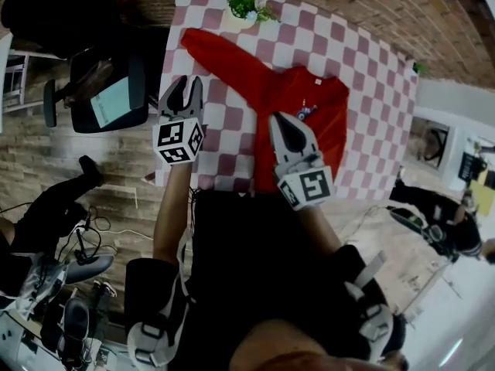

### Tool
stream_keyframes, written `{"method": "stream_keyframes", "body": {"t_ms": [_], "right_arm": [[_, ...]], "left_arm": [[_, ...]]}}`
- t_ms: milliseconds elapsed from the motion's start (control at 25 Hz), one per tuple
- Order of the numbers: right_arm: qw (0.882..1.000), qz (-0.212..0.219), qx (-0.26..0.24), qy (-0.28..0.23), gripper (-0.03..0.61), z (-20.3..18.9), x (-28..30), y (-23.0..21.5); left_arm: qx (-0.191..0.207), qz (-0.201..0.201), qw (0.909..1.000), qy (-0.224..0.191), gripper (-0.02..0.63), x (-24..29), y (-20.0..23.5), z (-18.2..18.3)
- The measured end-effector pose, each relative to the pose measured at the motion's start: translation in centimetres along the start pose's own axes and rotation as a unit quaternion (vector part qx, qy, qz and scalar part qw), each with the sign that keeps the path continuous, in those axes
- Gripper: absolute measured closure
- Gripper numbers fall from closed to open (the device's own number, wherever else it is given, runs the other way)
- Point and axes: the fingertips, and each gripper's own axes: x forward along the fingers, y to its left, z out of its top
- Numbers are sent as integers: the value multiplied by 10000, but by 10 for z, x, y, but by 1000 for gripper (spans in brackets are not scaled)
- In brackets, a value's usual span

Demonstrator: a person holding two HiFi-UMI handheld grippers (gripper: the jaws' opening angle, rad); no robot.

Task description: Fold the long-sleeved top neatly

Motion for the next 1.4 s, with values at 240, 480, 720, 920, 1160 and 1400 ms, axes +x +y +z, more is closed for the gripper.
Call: {"method": "stream_keyframes", "body": {"t_ms": [240, 480, 720, 920, 1160, 1400], "right_arm": [[9998, -99, -43, 167, 571, -7, 24, 1], [9993, -193, 52, 304, 571, -11, 44, -2], [9983, -349, 115, 461, 571, -16, 53, -11], [9966, -486, 128, 659, 571, -27, 56, -18], [9949, -583, 170, 809, 571, -38, 51, -22], [9945, -653, 211, 787, 571, -41, 45, -26]], "left_arm": [[-217, 177, 9987, 427, 467, 60, 43, -24], [-467, 324, 9953, 789, 449, 112, 73, -50], [-676, 419, 9909, 1088, 440, 152, 92, -76], [-846, 512, 9879, 1194, 440, 176, 109, -93], [-938, 603, 9838, 1405, 436, 193, 116, -111], [-736, 733, 9846, 1404, 525, 191, 121, -111]]}}
